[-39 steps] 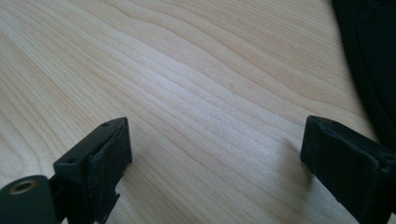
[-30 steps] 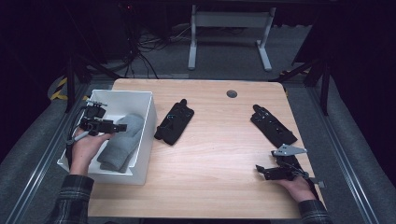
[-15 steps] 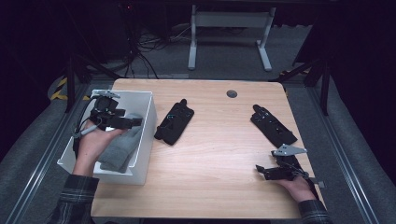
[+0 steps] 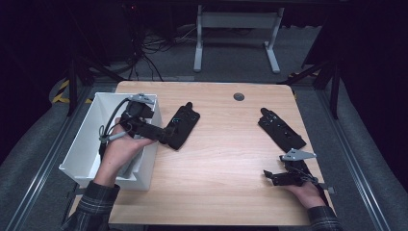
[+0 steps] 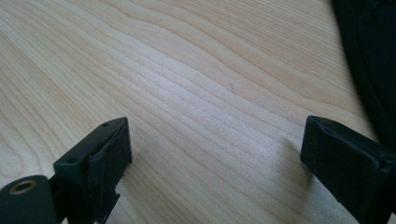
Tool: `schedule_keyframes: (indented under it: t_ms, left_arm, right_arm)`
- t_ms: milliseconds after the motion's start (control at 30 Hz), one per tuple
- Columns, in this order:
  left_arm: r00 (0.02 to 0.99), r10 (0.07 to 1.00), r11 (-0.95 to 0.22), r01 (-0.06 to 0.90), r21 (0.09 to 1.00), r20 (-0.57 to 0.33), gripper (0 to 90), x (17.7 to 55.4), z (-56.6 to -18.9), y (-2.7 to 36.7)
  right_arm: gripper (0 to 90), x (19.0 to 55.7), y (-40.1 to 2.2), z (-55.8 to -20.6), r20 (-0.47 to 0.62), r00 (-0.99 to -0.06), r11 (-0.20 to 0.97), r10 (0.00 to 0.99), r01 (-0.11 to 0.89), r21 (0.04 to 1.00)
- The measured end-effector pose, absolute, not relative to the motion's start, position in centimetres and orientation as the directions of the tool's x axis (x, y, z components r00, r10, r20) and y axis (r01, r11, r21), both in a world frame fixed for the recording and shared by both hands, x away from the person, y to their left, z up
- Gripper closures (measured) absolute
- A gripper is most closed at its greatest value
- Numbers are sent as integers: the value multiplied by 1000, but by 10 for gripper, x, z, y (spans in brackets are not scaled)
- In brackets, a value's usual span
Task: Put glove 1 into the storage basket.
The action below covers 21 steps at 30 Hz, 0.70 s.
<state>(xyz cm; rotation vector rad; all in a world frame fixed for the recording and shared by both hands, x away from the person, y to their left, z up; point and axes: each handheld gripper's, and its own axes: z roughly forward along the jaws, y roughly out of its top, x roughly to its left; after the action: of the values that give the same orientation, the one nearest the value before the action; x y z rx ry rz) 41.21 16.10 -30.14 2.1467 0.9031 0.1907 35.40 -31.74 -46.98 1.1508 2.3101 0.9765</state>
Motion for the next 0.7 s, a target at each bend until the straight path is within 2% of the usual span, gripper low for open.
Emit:
schedule_keyframes:
  t_ms: [267, 500, 700]
  left_arm:
    - [775, 606, -468, 528, 708, -177, 19, 401, -323, 126]
    - [795, 593, -509, 497, 703, -133, 24, 390, -347, 98]
    - [807, 576, -525, 489, 696, -133, 34, 382, -375, 82]
  right_arm:
    - [90, 354, -317, -470, -27, -591, 422, 806, 542, 727]
    - [90, 354, -317, -470, -28, -592, 423, 806, 541, 727]
    - [90, 354, -317, -470, -28, -592, 423, 805, 541, 726]
